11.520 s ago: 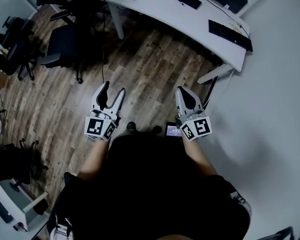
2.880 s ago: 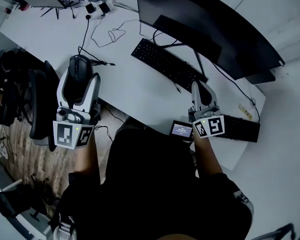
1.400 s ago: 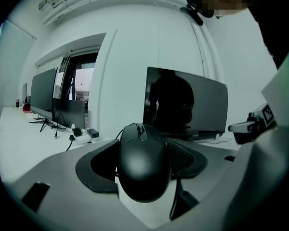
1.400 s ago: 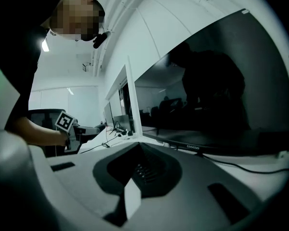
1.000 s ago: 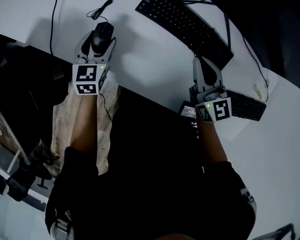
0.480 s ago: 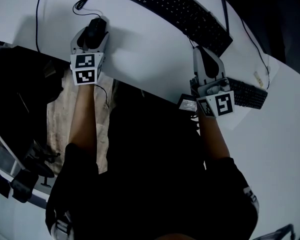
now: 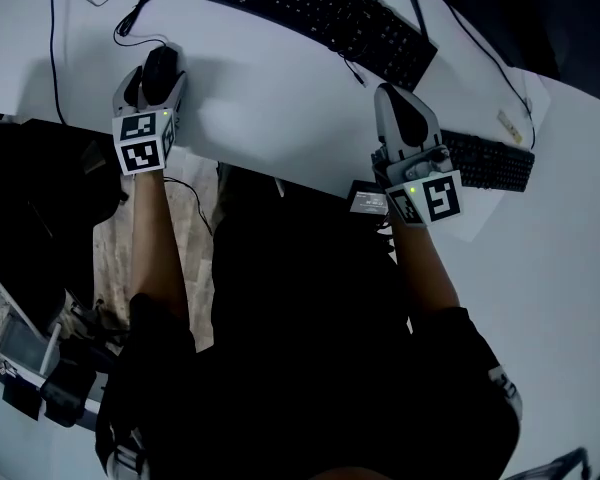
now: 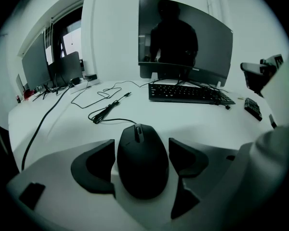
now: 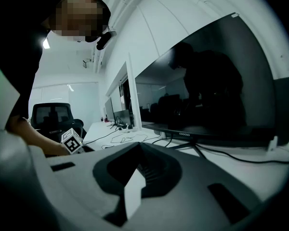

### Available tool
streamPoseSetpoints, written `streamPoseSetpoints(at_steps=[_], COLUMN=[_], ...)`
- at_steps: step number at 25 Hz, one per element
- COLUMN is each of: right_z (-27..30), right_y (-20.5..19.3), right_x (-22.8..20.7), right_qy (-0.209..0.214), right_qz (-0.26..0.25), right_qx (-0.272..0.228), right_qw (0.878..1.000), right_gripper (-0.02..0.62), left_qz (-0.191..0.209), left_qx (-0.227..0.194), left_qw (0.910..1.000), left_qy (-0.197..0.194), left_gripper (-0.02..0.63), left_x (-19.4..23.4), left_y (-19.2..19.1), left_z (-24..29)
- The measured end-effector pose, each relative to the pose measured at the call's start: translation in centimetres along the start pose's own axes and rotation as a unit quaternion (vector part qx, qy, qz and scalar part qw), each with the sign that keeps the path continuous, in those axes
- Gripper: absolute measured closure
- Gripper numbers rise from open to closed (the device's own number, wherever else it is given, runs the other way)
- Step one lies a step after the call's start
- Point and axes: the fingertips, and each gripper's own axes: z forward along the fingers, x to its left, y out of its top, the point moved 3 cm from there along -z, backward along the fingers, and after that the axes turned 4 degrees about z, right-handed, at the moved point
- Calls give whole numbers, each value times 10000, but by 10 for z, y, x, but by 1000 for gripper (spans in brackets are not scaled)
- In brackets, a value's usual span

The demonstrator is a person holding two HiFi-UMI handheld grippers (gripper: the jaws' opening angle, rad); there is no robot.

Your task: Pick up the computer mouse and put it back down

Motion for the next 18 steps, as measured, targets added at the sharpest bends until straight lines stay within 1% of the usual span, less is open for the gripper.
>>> streamPoseSetpoints(at_steps=[2, 4, 6, 8, 9, 10, 12, 13, 14, 16, 18], right_z=[-9, -17, -26, -34, -38, -42, -49, -52, -55, -62, -69], right_y=[5, 11, 18, 27, 32, 37, 49, 55, 62, 73, 83], right_x=[-1, -3, -7, -10, -12, -14, -18, -19, -21, -21, -20], right_qy=[-7, -19, -28, -30, -33, -35, -29, -23, -17, -9, -21], right_qz=[-10, -14, -29, -73, -100, -126, -164, -176, -185, -229, -331], right_qx=[-101, -210, -347, -510, -589, -665, -804, -866, -925, -1040, -1157], right_qw=[9999, 9998, 9994, 9987, 9982, 9977, 9966, 9961, 9955, 9943, 9927], right_gripper=[592, 592, 592, 592, 592, 592, 592, 592, 592, 592, 592], left_qz=[96, 99, -104, -301, -307, -271, -257, -306, -368, -485, -622], left_qx=[-73, -249, -577, -987, -1188, -1389, -1827, -2054, -2277, -2746, -3236], left_qw=[9999, 9996, 9981, 9945, 9922, 9896, 9826, 9780, 9730, 9603, 9441], left_qy=[57, 132, 174, 197, 222, 249, 232, 178, 118, 40, -55], left_gripper=[278, 278, 278, 281, 287, 310, 381, 402, 439, 502, 591], left_x=[-1, 0, -1, -3, -5, -9, -16, -20, -25, -34, -42], left_y=[5, 14, 27, 44, 54, 65, 90, 102, 114, 134, 151], left_z=[-13, -31, -54, -78, -90, -103, -128, -140, -153, -181, -207])
